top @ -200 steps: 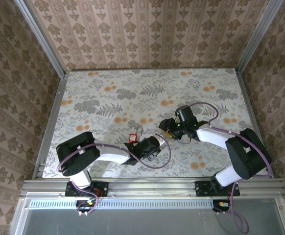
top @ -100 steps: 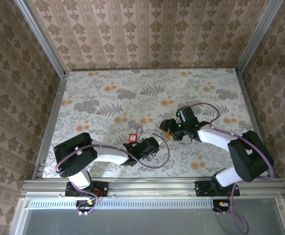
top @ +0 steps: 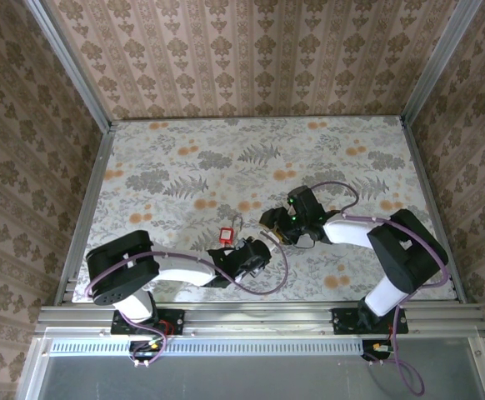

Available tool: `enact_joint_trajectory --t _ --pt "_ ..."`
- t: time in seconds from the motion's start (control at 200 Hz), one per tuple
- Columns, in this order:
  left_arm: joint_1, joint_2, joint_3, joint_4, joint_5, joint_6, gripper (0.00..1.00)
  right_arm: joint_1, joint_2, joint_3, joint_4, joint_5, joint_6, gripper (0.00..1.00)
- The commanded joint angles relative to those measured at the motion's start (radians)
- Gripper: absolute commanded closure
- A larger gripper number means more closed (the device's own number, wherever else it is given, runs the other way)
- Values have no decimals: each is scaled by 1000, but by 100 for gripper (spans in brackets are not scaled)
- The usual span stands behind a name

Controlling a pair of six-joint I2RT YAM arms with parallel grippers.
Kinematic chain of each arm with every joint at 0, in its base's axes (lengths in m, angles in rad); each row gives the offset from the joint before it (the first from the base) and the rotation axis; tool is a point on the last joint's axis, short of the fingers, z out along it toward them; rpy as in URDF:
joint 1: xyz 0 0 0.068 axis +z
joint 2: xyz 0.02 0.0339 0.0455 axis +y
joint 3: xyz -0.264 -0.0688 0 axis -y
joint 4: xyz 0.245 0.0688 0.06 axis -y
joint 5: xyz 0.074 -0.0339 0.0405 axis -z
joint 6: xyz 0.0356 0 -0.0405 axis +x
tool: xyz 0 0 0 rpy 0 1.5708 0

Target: Unlock with the key

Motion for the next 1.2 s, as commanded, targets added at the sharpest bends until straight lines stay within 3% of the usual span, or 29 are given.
enact_joint_trajectory --t 0.0,0.305,0.68,1.105,1.195 --pt "-16 5 -3 58 11 6 91 2 42 27 55 -13 14 41" --pt "-31 46 13 69 56 -28 91 0 128 34 153 -50 18 41" --pt "-16 174 114 -63 84 -144 92 -45 59 141 -291 73 -219 41" --pt "32 242 240 -254 155 -237 93 -234 -64 209 -583 178 -405 34" --pt "46 265 275 -286 176 -261 87 -261 -113 206 -612 185 -427 33"
